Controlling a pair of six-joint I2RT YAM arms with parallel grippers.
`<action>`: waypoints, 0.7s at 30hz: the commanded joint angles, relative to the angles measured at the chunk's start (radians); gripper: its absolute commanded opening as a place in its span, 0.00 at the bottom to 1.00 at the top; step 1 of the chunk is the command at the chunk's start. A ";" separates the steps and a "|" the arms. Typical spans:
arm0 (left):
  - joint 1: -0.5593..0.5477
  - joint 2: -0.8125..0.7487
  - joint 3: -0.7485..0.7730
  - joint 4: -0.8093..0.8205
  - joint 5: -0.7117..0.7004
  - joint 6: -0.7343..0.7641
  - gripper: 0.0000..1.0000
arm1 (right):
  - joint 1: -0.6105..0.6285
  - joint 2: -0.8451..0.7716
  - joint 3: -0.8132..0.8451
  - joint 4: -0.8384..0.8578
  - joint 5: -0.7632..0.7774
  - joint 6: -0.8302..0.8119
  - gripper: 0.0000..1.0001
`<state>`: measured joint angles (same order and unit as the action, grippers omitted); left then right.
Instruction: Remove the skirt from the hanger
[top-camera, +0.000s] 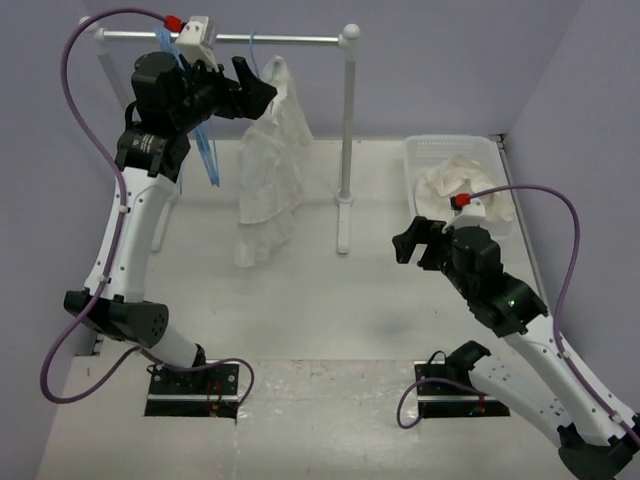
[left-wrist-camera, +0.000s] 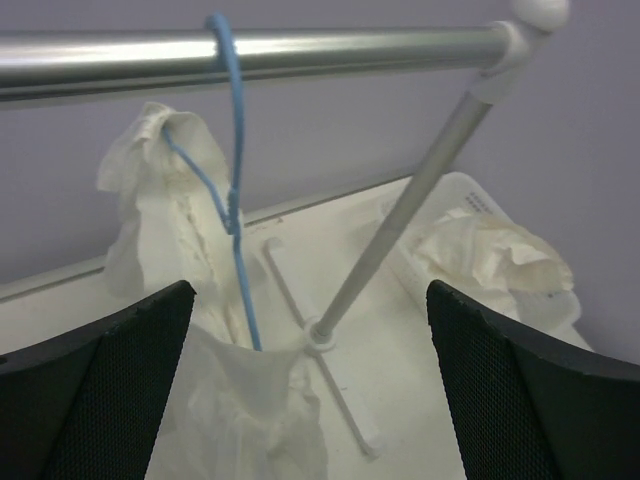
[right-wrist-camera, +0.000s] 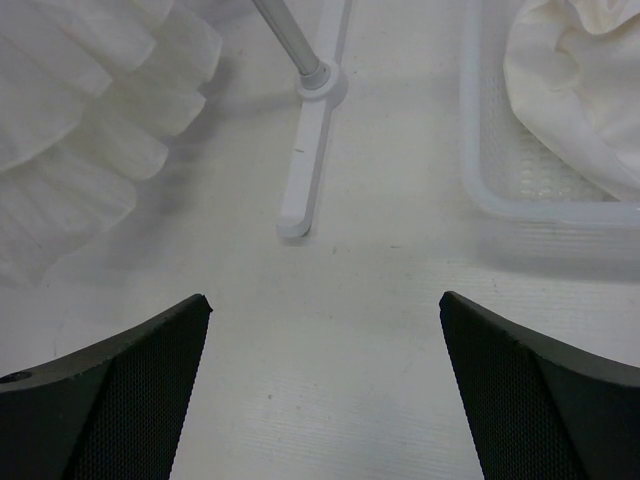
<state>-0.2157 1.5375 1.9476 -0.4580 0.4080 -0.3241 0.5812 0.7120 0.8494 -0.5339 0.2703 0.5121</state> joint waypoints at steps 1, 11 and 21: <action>-0.005 0.035 0.062 -0.018 -0.190 0.088 1.00 | -0.001 -0.012 0.040 0.031 0.001 -0.004 0.99; -0.079 0.197 0.088 -0.016 -0.311 0.172 0.74 | -0.001 -0.016 0.042 0.031 0.046 -0.032 0.99; -0.120 0.231 0.143 -0.011 -0.481 0.207 0.06 | -0.003 -0.008 0.050 0.029 0.063 -0.043 0.99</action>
<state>-0.3187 1.7878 2.0201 -0.4999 0.0044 -0.1379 0.5812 0.7002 0.8509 -0.5308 0.3027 0.4858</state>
